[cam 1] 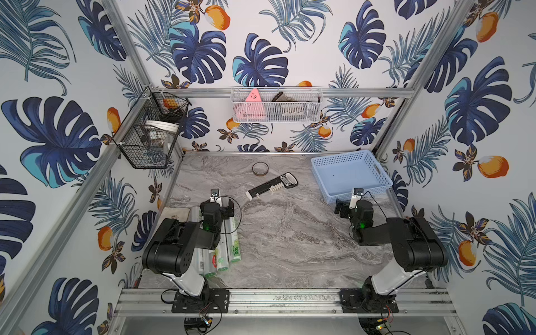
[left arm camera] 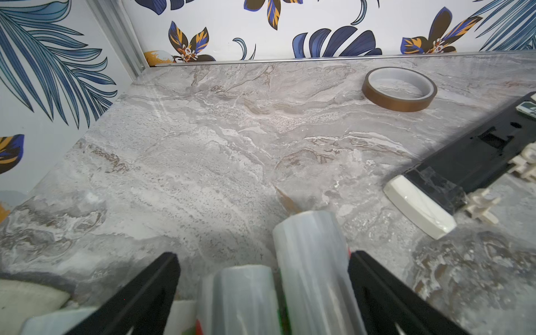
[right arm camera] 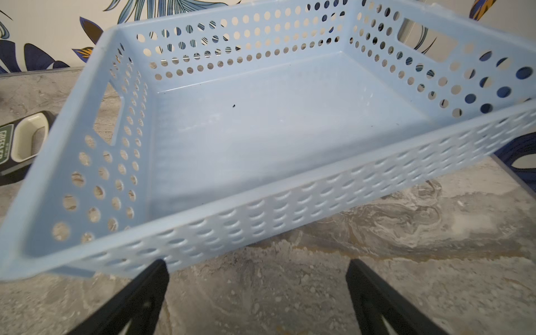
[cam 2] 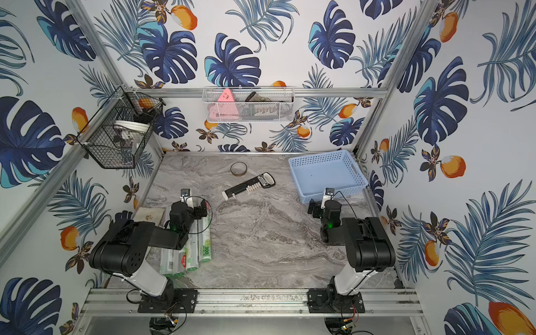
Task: Put the plastic wrap into the basket
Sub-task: Move the basket to the center of the board.
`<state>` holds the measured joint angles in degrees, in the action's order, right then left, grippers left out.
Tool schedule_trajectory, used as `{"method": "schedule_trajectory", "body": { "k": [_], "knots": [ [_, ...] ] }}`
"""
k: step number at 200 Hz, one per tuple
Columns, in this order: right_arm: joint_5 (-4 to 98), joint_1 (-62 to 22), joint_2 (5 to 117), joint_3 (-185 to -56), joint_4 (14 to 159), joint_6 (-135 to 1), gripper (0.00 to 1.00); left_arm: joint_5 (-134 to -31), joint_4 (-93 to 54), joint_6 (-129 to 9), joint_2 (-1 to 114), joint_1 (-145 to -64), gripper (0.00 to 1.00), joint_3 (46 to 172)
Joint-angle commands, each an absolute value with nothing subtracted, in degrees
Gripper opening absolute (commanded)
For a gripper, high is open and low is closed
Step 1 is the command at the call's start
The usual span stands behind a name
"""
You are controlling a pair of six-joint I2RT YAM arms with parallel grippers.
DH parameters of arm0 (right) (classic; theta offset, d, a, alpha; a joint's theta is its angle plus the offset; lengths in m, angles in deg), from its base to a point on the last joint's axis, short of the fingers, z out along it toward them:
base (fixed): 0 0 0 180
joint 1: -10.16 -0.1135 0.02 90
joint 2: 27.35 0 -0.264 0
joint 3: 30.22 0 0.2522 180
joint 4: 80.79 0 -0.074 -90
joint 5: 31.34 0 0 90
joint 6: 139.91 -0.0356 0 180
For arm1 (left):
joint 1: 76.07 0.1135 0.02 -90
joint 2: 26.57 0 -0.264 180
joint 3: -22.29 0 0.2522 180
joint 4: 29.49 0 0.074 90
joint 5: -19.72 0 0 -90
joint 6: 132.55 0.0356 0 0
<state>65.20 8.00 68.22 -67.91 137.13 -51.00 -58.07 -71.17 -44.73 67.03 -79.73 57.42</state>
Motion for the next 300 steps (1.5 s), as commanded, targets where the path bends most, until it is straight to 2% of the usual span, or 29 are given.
{"method": "schedule_trajectory", "body": {
  "k": [1,89,121,182,212,234,257,278,300],
  "knots": [
    [65.0,8.0,68.3,-68.2,138.1,-51.4,1.00,-58.6,-71.6,-44.6,66.9,-79.7,0.99,57.4],
    [64.6,8.1,67.4,-66.0,141.7,-50.9,1.00,-59.0,-72.5,-44.3,66.7,-79.7,0.99,56.9],
    [67.8,7.5,62.9,-61.1,147.9,-51.5,1.00,-57.9,-74.2,-45.0,61.1,-79.7,0.99,53.4],
    [77.2,7.7,39.7,-64.3,117.7,-60.9,1.00,-53.9,-56.9,-49.0,40.2,-79.7,0.99,53.7],
    [86.6,8.1,33.0,-75.5,89.0,-80.0,1.00,-52.3,-37.0,-55.5,30.4,-79.7,0.99,62.0],
    [76.5,10.1,33.9,-82.4,80.2,-81.3,1.00,-49.0,-21.8,-66.2,27.3,-79.6,0.99,69.6],
    [63.6,11.8,39.4,-90.2,72.5,-84.0,1.00,-51.0,-7.3,-74.6,27.0,-79.6,0.99,77.2],
    [58.3,11.9,46.0,-96.5,66.0,-87.4,0.90,-61.2,-4.2,-74.5,27.7,-79.6,0.99,80.5],
    [56.8,12.0,51.8,-102.0,61.4,-89.3,0.88,-71.2,-4.1,-74.7,27.6,-79.6,0.99,81.4]
  ]
}}
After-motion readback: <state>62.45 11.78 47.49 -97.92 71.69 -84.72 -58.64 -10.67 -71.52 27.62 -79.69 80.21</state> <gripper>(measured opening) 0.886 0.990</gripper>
